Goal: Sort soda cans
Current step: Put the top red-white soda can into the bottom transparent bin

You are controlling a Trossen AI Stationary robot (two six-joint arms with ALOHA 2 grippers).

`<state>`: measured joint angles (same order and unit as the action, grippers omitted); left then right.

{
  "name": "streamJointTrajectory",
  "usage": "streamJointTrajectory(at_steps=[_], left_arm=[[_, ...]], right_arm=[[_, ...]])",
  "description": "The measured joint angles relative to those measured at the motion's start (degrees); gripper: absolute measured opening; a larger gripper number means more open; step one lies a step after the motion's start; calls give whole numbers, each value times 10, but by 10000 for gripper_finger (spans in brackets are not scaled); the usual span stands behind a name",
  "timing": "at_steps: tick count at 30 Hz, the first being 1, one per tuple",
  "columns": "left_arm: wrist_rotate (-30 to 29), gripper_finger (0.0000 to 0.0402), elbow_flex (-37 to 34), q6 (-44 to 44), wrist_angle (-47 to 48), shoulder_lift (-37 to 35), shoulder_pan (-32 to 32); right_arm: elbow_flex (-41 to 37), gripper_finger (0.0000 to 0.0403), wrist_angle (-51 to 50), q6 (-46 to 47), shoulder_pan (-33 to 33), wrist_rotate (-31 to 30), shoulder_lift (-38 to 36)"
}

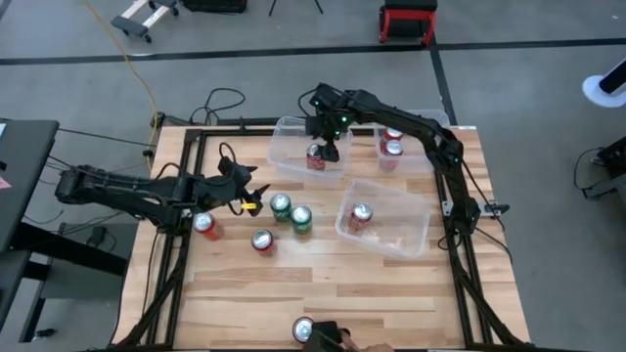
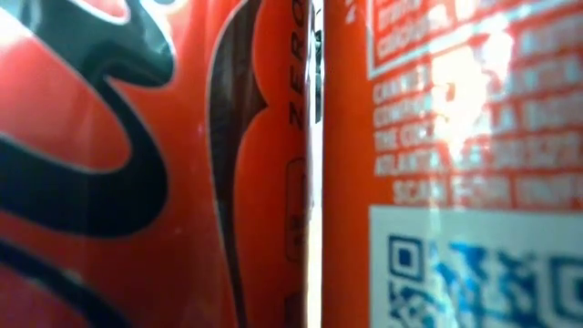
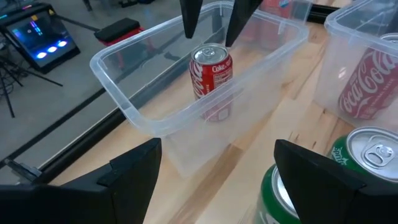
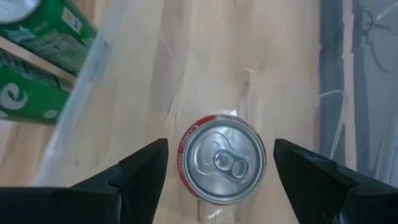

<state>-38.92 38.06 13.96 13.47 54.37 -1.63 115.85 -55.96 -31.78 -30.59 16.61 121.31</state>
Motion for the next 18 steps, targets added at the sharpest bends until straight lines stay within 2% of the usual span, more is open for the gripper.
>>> streamJointTrajectory(at_steps=[7,13,18], left_arm=[[0,306,0,0,-1,0,0],[0,306,0,2,0,0,0],[1,306,0,2,1,0,1]], right_arm=[[4,310,-8,-2,-1,6,20],[25,311,-27,-9,3,-23,56],[32,311,-50,-22,1,-17,60]])
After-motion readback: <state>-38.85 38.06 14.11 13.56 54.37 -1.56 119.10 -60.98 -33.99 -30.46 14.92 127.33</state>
